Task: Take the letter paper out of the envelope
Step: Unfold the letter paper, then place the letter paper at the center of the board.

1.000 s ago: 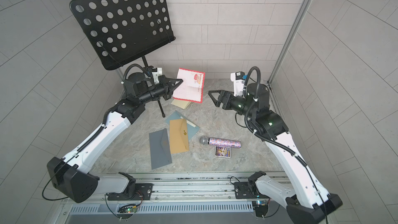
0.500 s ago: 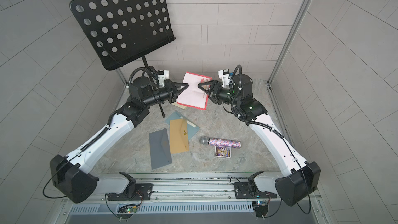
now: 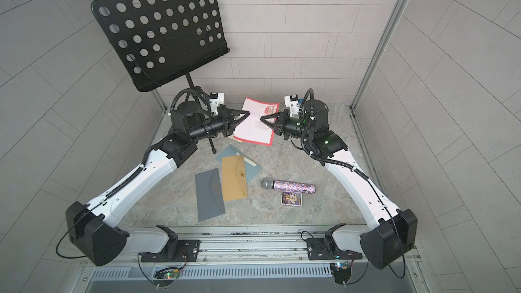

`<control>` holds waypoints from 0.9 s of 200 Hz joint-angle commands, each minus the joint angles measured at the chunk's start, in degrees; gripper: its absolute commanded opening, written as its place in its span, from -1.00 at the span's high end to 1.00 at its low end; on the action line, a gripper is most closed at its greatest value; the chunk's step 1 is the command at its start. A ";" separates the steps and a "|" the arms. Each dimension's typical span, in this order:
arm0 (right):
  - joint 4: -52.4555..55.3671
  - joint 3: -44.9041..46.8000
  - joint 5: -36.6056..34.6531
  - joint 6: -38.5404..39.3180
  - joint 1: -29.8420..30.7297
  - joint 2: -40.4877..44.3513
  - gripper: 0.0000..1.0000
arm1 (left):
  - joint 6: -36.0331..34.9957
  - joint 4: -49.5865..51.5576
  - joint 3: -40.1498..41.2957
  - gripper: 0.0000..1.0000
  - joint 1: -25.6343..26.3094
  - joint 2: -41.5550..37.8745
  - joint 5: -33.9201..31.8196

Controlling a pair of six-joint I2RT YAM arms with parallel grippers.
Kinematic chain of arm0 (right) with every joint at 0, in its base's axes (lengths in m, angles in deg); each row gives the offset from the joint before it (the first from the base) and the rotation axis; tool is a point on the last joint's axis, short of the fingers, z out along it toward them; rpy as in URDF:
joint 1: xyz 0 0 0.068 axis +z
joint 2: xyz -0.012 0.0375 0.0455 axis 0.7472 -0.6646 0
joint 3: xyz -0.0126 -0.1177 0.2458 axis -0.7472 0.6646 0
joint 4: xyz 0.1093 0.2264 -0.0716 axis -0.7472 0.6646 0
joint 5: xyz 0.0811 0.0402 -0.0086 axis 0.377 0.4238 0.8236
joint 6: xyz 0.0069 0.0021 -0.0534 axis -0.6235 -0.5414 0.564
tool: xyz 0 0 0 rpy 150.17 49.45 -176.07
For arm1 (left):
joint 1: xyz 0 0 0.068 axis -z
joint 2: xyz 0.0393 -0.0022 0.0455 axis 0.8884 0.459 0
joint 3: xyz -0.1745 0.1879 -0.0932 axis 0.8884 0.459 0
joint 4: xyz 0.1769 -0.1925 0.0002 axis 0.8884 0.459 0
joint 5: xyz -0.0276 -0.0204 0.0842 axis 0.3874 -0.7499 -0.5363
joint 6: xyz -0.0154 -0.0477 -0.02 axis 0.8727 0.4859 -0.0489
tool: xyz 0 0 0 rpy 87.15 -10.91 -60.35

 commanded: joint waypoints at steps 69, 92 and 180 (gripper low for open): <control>30.99 -6.76 -16.51 22.41 -2.40 2.87 1.00 | -15.62 30.21 -6.77 -0.83 2.26 -4.07 -12.08; 32.48 -2.13 -19.26 23.65 -8.53 4.61 1.00 | -17.21 35.11 -4.01 -0.84 2.25 -6.39 -15.11; 41.40 6.76 -45.33 29.41 -17.46 -1.59 1.00 | -19.62 40.12 6.06 -0.75 2.61 -13.29 -13.57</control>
